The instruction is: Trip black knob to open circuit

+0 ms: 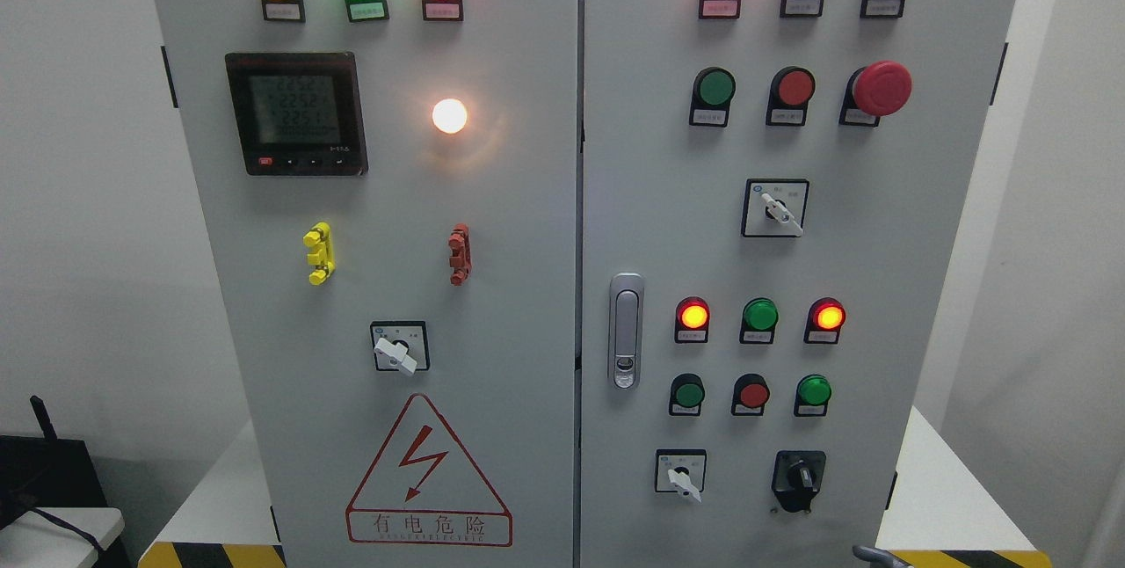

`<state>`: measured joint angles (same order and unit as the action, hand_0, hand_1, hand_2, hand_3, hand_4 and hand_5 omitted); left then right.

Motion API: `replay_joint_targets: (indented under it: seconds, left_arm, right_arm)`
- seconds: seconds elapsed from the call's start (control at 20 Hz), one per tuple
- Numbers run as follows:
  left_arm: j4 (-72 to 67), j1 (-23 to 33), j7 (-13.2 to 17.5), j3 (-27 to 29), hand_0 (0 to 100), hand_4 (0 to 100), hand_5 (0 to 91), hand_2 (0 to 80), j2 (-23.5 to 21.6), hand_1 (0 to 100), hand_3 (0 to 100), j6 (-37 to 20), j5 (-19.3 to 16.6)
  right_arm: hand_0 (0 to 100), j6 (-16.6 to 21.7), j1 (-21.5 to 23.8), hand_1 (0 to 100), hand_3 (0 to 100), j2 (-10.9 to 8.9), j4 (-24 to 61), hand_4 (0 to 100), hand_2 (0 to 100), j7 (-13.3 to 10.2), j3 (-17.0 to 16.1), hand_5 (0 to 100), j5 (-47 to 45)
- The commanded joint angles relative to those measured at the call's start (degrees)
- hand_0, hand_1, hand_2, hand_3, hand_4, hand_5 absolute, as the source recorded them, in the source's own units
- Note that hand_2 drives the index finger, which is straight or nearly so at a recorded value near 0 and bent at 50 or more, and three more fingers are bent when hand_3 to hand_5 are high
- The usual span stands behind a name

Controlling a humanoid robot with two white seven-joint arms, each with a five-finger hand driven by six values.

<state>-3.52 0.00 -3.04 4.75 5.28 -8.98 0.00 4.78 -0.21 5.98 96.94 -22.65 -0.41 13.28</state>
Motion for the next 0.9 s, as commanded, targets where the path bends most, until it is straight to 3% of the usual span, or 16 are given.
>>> replay_joint_targets:
  seconds: [0.0, 0.7, 0.85]
  left_arm:
    - [0.0, -0.44, -0.03, 0.0, 12, 0, 0.0, 0.0, 0.0, 39, 0, 0.02, -1.84]
    - [0.0, -0.44, -0.03, 0.0, 12, 0, 0.0, 0.0, 0.0, 39, 0, 0.02, -1.85]
    - [0.0, -0.44, -0.03, 0.0, 12, 0, 0.0, 0.0, 0.0, 39, 0, 0.02, -1.85]
  right_arm:
    - [27, -0.82, -3.12, 79, 78, 0.96, -2.37, 86, 38, -0.72, 0.41, 90, 0.08]
    - [27, -2.23, -6.55, 79, 78, 0.87, -5.01, 85, 37, -1.08, 0.58, 90, 0.87]
    - [27, -2.66, -7.6, 79, 78, 0.96, -6.5, 85, 37, -2.21, 0.67, 90, 0.95]
